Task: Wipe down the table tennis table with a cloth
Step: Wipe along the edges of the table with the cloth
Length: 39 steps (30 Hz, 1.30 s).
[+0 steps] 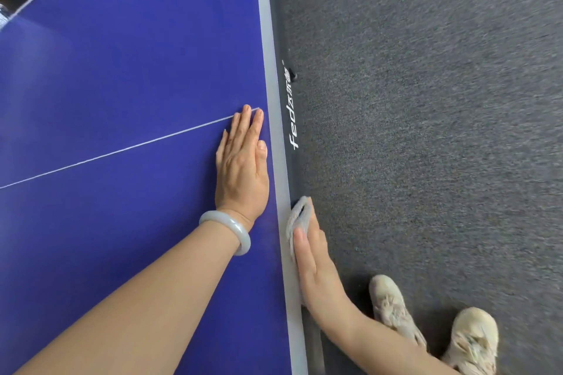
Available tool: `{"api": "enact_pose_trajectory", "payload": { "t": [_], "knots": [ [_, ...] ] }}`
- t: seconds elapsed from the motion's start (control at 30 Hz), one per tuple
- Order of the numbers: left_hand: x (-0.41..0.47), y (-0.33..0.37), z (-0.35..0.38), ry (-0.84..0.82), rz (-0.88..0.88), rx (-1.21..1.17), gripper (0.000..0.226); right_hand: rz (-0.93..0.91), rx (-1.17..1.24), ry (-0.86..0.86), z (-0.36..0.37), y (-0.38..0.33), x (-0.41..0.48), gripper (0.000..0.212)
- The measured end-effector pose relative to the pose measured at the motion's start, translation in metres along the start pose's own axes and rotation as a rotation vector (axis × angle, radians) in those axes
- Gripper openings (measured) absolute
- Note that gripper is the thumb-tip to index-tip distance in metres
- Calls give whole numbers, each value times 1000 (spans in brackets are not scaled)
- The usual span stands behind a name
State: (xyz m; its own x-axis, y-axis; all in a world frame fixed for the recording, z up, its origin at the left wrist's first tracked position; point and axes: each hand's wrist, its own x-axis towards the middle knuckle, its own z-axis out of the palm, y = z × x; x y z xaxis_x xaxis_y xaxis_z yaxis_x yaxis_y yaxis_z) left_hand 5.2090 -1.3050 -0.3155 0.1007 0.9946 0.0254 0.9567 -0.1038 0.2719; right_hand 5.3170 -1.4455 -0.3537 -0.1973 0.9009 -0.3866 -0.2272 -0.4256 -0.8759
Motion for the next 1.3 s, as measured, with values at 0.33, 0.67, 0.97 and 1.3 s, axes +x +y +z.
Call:
{"api": "enact_pose_trajectory", "payload": {
  "t": [0.33,0.67,0.97,1.3],
  "knots": [
    [0,4,-3,-7,2,14,50,50,10,74,-12,-64,111,59],
    [-1,0,0,30,23,23,47,195,-47,-6,7,-4,-26,77],
    [-6,8,-1,107,15,124,41,144,-202,19,8,-5,-19,70],
    [-179,13,-31,-24,-26,68,41,171,-181,45,9,-10,-21,69]
  ]
}}
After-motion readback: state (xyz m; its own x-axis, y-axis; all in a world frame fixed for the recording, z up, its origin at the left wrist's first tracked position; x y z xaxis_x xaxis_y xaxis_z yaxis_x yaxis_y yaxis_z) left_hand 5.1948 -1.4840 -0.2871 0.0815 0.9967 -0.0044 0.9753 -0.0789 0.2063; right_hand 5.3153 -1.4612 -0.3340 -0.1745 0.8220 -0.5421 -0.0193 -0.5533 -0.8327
